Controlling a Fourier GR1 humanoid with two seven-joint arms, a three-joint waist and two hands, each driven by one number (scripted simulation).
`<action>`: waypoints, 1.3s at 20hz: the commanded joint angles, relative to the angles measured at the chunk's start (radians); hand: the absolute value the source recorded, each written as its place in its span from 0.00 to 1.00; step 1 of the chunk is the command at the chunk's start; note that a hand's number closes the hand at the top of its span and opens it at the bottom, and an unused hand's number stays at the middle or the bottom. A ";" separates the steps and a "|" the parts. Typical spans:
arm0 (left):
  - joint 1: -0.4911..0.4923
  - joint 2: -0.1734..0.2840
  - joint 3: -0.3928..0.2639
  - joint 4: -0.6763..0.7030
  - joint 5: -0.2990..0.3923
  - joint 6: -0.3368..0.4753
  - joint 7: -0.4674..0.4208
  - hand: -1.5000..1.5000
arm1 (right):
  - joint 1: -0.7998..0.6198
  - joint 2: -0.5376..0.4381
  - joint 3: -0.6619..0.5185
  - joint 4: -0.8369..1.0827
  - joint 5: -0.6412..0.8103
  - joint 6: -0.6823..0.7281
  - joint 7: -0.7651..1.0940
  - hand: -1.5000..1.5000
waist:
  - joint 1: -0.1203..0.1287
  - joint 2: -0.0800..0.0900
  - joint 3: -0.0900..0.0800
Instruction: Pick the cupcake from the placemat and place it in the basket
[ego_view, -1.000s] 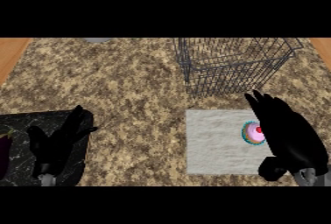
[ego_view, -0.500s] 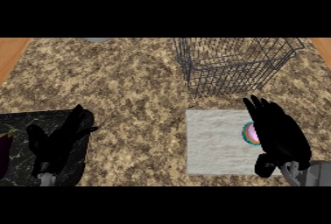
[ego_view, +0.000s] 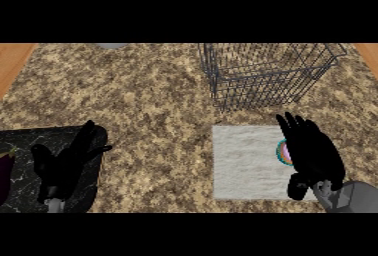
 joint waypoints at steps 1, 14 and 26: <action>0.075 0.002 -0.035 0.085 -0.039 0.020 0.063 0.50 | -0.020 0.031 -0.012 0.037 0.015 0.015 -0.009 0.00 | 0.008 0.015 -0.017; 0.044 0.026 0.000 0.041 0.004 -0.014 0.143 0.50 | 0.008 -0.011 0.031 0.110 0.169 -0.023 -0.146 1.00 | 0.004 0.014 -0.016; 0.042 -0.005 -0.051 0.074 -0.046 -0.020 0.096 0.50 | -0.088 0.520 0.231 0.140 0.205 0.046 0.014 1.00 | 0.061 0.027 -0.018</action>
